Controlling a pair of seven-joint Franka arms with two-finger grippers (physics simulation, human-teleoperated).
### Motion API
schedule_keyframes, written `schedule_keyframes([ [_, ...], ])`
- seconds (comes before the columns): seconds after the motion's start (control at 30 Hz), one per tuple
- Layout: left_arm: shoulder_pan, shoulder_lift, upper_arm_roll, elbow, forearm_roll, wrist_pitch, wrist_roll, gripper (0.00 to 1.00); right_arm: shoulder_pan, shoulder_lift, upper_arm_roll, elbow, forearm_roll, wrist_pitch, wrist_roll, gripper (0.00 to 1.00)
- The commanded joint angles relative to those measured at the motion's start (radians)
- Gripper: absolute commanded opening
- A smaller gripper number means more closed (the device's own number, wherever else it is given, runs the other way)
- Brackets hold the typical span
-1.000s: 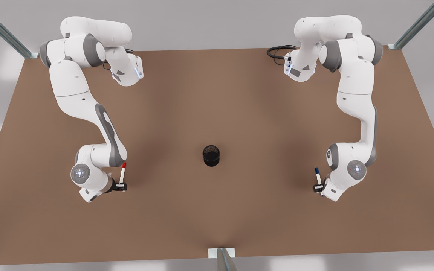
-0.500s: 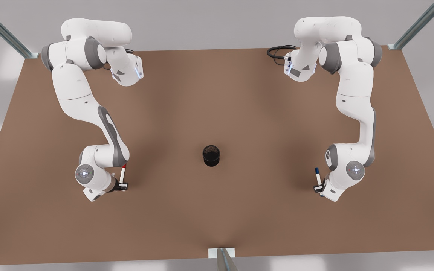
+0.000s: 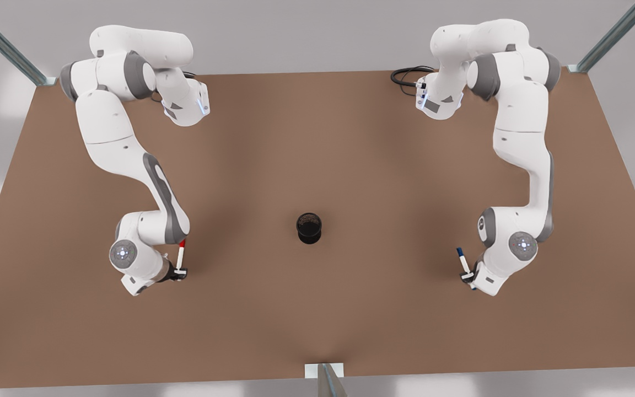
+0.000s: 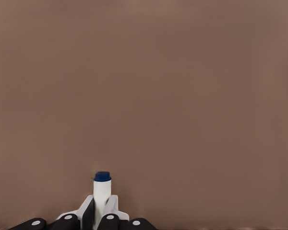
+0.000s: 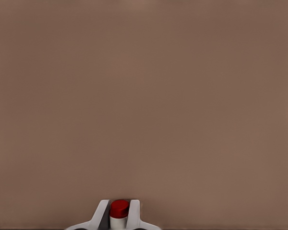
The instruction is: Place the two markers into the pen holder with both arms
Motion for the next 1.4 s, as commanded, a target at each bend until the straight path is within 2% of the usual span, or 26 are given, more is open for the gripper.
schedule_keyframes([
  [0.0,-0.073,-0.112,-0.006,0.002,-0.013,-0.331,0.014,0.21,0.001,-0.042,0.011,0.005,-0.006,-0.067,0.018,0.28],
  [0.03,-0.115,-0.166,-0.048,0.027,-0.032,-0.452,0.008,0.21,0.003,-0.072,0.011,0.014,-0.007,-0.095,0.016,0.28],
  [0.1,-0.119,-0.244,-0.221,0.082,-0.167,-0.525,-0.139,0.21,0.004,-0.116,0.014,0.046,-0.013,-0.147,0.011,0.28],
  [0.13,-0.121,-0.238,-0.321,0.130,-0.167,-0.496,-0.191,0.22,0.006,-0.138,0.021,0.060,-0.013,-0.196,0.016,0.28],
  [0.2,-0.178,-0.235,-0.372,0.124,-0.176,-0.229,-0.190,0.21,0.004,-0.177,0.024,0.060,-0.013,-0.250,0.016,0.28],
  [0.27,-0.279,-0.204,-0.364,0.117,-0.159,0.058,-0.314,0.21,0.003,-0.223,0.024,0.057,-0.013,-0.311,0.014,0.28],
  [0.37,-0.333,-0.144,-0.360,0.056,-0.125,0.373,-0.339,0.21,-0.004,-0.279,0.024,0.057,-0.013,-0.379,0.004,0.26],
  [0.5,-0.351,-0.117,-0.354,-0.022,-0.122,0.584,-0.334,0.21,0.001,-0.296,0.026,0.057,-0.012,-0.396,0.008,0.22],
  [0.6,-0.353,-0.107,-0.352,-0.116,-0.079,0.689,-0.326,0.21,0.004,-0.308,0.041,0.058,-0.012,-0.416,0.018,0.22],
  [0.8,-0.357,-0.083,-0.352,-0.148,-0.064,0.755,-0.323,0.21,0.006,-0.316,0.070,0.063,-0.012,-0.417,0.021,0.22],
  [1.03,-0.385,-0.075,-0.338,-0.268,-0.063,0.891,-0.251,0.21,0.006,-0.317,0.112,0.068,-0.012,-0.416,0.071,0.22],
  [1.13,-0.392,-0.091,-0.331,-0.274,-0.064,0.934,-0.210,0.21,0.004,-0.314,0.141,0.069,-0.012,-0.411,0.090,0.22],
  [1.37,-0.418,-0.086,-0.295,-0.297,-0.064,1.060,-0.079,0.21,0.004,-0.312,0.147,0.068,-0.010,-0.410,0.090,0.22],
])
